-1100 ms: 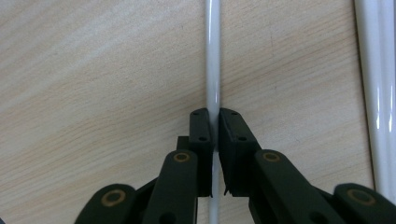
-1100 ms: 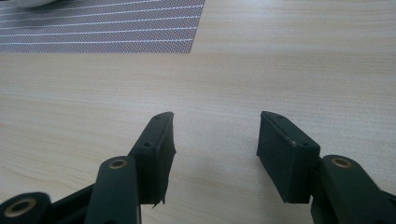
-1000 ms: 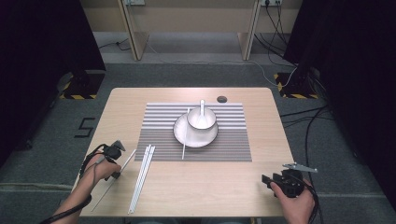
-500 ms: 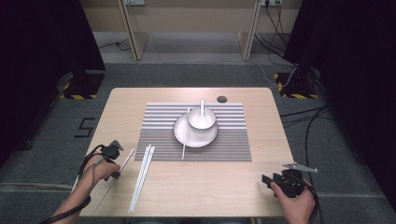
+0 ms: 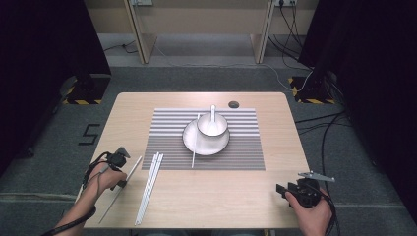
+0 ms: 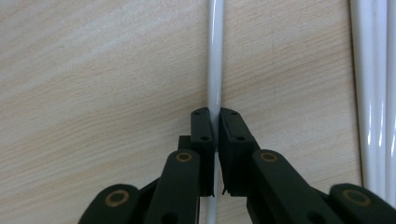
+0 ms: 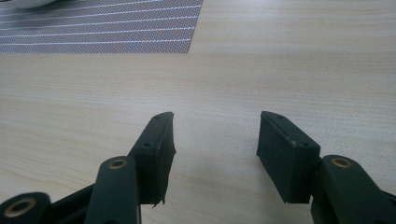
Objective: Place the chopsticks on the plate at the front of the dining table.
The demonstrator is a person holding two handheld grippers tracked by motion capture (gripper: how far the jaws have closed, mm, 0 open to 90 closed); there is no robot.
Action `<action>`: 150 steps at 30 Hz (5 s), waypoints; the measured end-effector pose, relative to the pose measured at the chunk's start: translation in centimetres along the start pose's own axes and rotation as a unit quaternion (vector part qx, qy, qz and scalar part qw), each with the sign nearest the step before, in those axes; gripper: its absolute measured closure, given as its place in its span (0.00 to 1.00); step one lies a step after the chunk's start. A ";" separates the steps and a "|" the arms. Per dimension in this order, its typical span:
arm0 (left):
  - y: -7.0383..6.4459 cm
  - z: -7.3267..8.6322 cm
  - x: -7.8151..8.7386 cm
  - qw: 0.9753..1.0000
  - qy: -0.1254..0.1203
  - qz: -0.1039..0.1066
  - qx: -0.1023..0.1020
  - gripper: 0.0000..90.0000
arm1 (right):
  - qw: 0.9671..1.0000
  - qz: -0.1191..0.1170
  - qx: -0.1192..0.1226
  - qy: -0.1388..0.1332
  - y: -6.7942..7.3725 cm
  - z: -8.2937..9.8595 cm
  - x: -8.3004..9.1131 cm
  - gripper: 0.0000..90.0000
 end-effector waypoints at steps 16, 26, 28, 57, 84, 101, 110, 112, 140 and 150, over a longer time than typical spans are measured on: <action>-0.5 -0.8 1.4 1.000 -0.018 0.005 -0.006 0.94 | 1.000 0.001 0.001 0.000 0.0 0.0 0.0 0.51; -0.8 -1.3 2.1 1.000 -0.027 0.005 -0.009 0.94 | 1.000 0.000 0.000 0.000 0.0 0.0 0.0 0.51; -0.8 -1.5 2.2 1.000 -0.028 0.005 -0.010 0.94 | 1.000 0.000 0.000 0.000 0.0 0.0 0.0 0.51; -2.0 -3.3 3.9 0.999 -0.047 0.009 -0.021 0.94 | 1.000 0.000 -0.003 0.000 -0.1 0.0 0.1 0.51; -2.4 -4.6 4.9 0.998 -0.059 0.006 -0.019 0.94 | 1.000 -0.001 -0.002 0.000 0.0 0.0 0.0 0.51; -3.0 -5.5 5.0 0.998 -0.061 0.004 -0.023 0.94 | 1.000 -0.001 -0.003 0.001 0.0 0.0 0.0 0.51; -3.6 -6.2 5.5 0.997 -0.066 0.008 -0.026 0.94 | 1.000 -0.001 -0.005 0.000 -0.1 0.0 0.0 0.51; -3.7 -6.3 5.5 0.997 -0.066 0.007 -0.028 0.94 | 1.000 -0.001 -0.004 0.000 -0.1 0.0 0.1 0.51; -4.8 -7.6 5.8 0.997 -0.071 0.013 -0.030 0.94 | 1.000 -0.001 -0.004 0.000 -0.1 0.0 0.1 0.51; -5.0 -7.8 5.7 0.997 -0.071 0.014 -0.031 0.94 | 1.000 -0.002 -0.004 0.000 -0.1 0.0 0.1 0.51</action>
Point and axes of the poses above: each handheld gripper's, and its own axes: x roughly backward along the jaws, z roughly out of its underside, y roughly to its left, the point moved 6 cm from there along -x, roughly forward along the jaws, and after that the axes turned 2 degrees about y, right-handed, at the moved point
